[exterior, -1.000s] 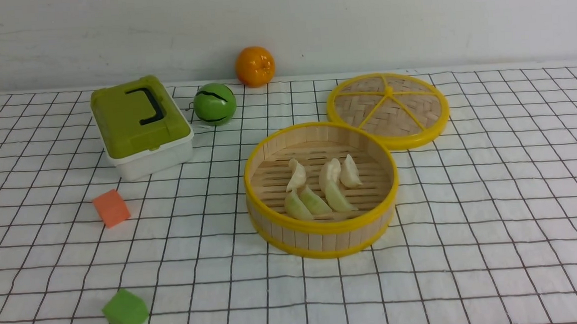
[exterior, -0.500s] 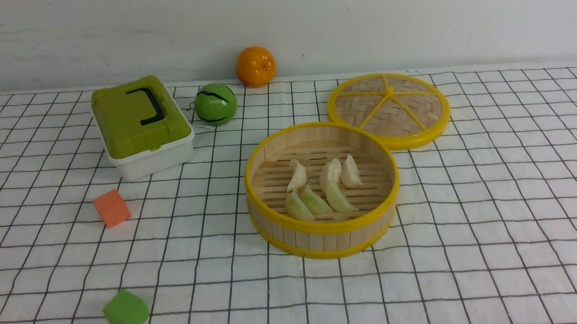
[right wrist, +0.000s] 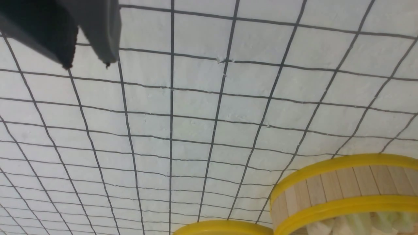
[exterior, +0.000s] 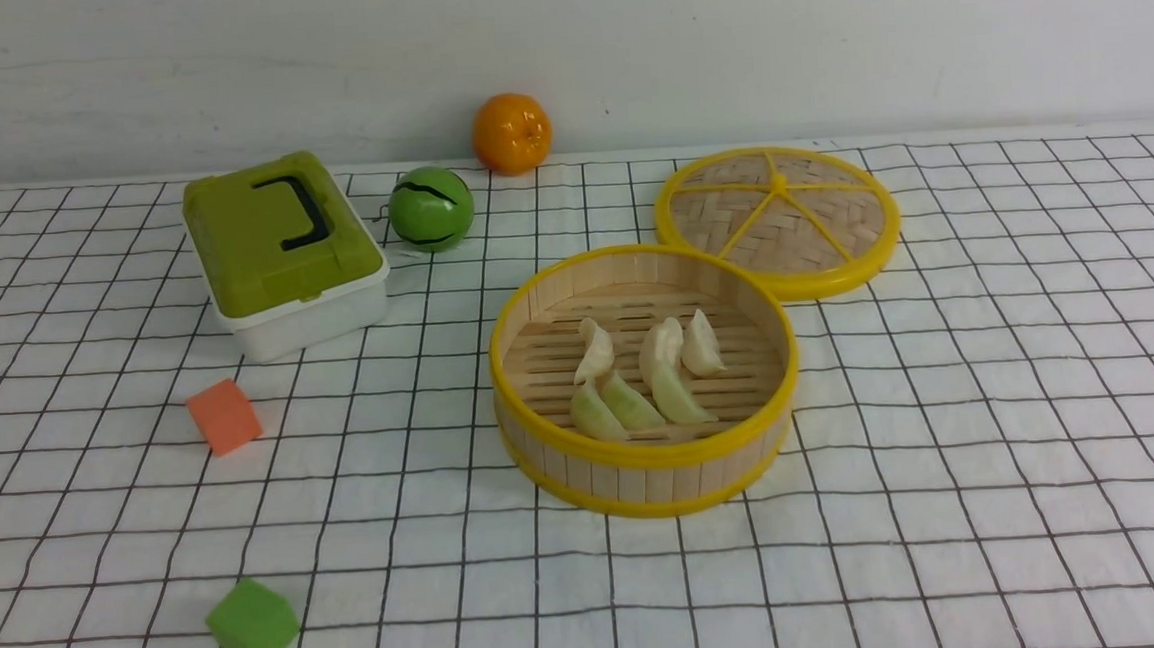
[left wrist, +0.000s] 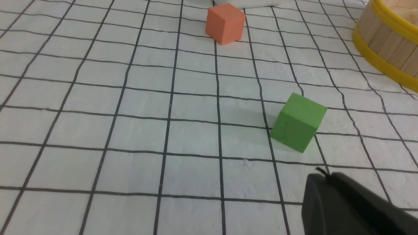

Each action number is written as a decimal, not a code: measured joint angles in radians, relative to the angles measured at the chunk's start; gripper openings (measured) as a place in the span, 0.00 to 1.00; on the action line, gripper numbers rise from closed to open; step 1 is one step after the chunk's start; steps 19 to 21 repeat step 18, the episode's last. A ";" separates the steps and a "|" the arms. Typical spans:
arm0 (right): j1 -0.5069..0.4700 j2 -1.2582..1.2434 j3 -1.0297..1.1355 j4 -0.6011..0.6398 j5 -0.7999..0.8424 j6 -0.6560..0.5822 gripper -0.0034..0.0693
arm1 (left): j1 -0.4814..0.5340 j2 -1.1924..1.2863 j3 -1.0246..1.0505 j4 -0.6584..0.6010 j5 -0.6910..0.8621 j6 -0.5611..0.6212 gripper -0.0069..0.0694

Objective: Put the dumplings into the steamer on the table with the white tablecloth.

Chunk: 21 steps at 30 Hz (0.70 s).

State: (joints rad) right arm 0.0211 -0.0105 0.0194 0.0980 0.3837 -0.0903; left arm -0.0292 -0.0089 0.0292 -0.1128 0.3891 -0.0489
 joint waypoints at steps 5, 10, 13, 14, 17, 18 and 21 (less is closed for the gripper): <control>0.000 0.000 0.000 0.000 0.000 0.001 0.25 | 0.000 0.000 0.000 0.000 0.000 0.000 0.09; 0.000 0.000 0.000 0.000 0.000 0.001 0.26 | 0.000 0.000 0.000 0.000 0.000 0.000 0.09; 0.000 0.000 0.000 0.000 0.000 0.001 0.27 | 0.000 0.000 0.000 0.000 0.000 0.000 0.09; 0.000 0.000 0.000 0.000 0.000 0.001 0.27 | 0.000 0.000 0.000 0.000 0.000 0.000 0.09; 0.000 0.000 0.000 0.000 0.000 0.001 0.28 | 0.000 0.000 0.000 0.000 0.000 0.000 0.10; 0.000 0.000 0.000 0.000 0.000 0.001 0.28 | 0.000 0.000 0.000 0.000 0.000 0.000 0.10; 0.000 0.000 0.000 0.000 0.000 0.001 0.28 | 0.000 0.000 0.000 0.000 0.000 0.000 0.10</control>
